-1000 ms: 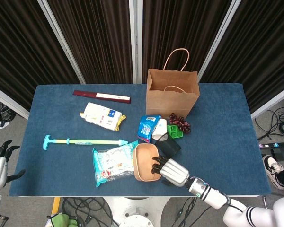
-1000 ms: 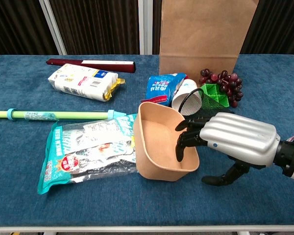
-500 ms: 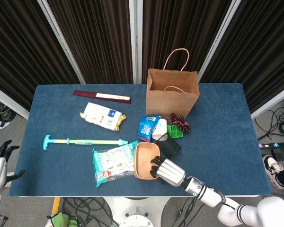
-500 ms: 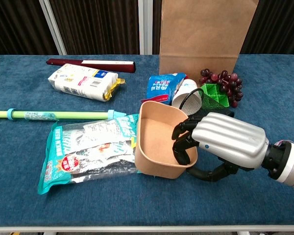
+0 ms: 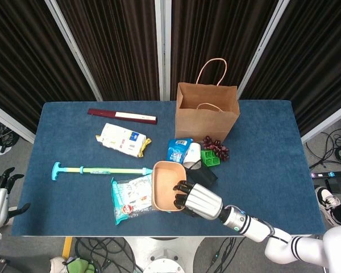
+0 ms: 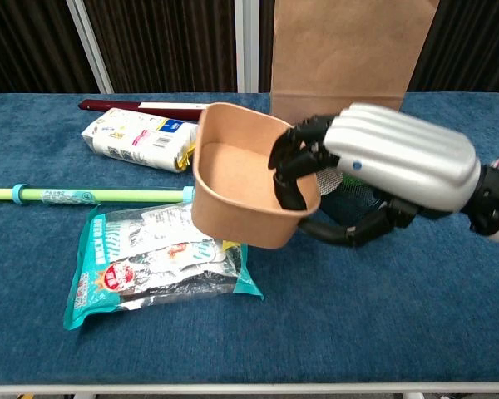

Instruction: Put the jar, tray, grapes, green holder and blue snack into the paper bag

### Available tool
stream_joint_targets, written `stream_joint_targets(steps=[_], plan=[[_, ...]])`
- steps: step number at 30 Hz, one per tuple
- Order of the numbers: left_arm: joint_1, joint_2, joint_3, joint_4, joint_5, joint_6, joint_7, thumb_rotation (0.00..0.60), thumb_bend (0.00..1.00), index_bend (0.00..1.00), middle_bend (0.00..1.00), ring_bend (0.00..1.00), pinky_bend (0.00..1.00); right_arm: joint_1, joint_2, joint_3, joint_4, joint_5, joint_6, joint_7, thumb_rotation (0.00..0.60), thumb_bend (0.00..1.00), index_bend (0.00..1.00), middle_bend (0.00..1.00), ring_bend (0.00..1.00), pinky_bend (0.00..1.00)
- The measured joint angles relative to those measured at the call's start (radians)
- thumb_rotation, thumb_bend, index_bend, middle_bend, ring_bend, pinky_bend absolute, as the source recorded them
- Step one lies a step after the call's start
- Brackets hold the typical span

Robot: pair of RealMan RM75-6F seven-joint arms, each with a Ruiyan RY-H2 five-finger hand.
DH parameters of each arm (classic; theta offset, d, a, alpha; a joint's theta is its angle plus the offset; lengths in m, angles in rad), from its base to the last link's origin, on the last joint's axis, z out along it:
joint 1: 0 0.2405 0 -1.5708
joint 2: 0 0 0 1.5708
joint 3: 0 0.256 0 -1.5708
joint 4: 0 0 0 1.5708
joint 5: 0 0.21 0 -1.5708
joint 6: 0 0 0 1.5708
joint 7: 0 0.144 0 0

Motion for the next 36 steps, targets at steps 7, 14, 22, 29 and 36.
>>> stream_joint_targets(steps=[7, 14, 22, 29, 36], plan=[[-0.001, 0.007, 0.001, -0.006, 0.002, 0.000, 0.002, 0.600, 0.10, 0.32, 0.24, 0.23, 0.22, 0.057, 0.144, 0.129, -0.166, 0.061, 0.023, 0.028, 0.600, 0.40, 0.71, 0.59, 0.27, 0.28], [-0.007, 0.006, 0.000, -0.008, 0.006, -0.005, 0.004, 0.600, 0.10, 0.32, 0.24, 0.24, 0.23, 0.097, 0.306, 0.246, -0.303, 0.184, -0.004, 0.094, 0.600, 0.40, 0.71, 0.59, 0.27, 0.28], [-0.014, 0.006, 0.001, -0.005, 0.014, -0.009, 0.002, 0.600, 0.09, 0.32, 0.24, 0.23, 0.23, 0.105, 0.399, 0.353, -0.371, 0.385, -0.046, 0.179, 0.600, 0.40, 0.70, 0.59, 0.27, 0.29], [-0.011, 0.002, 0.008, -0.002, 0.017, -0.010, -0.004, 0.600, 0.10, 0.32, 0.24, 0.24, 0.23, 0.123, 0.407, 0.426, -0.362, 0.564, -0.131, 0.288, 0.600, 0.39, 0.68, 0.57, 0.27, 0.28], [-0.004, -0.003, 0.014, 0.009, 0.010, -0.014, -0.017, 0.600, 0.10, 0.32, 0.24, 0.24, 0.23, 0.137, 0.395, 0.491, -0.320, 0.725, -0.207, 0.360, 0.600, 0.39, 0.67, 0.56, 0.27, 0.28]])
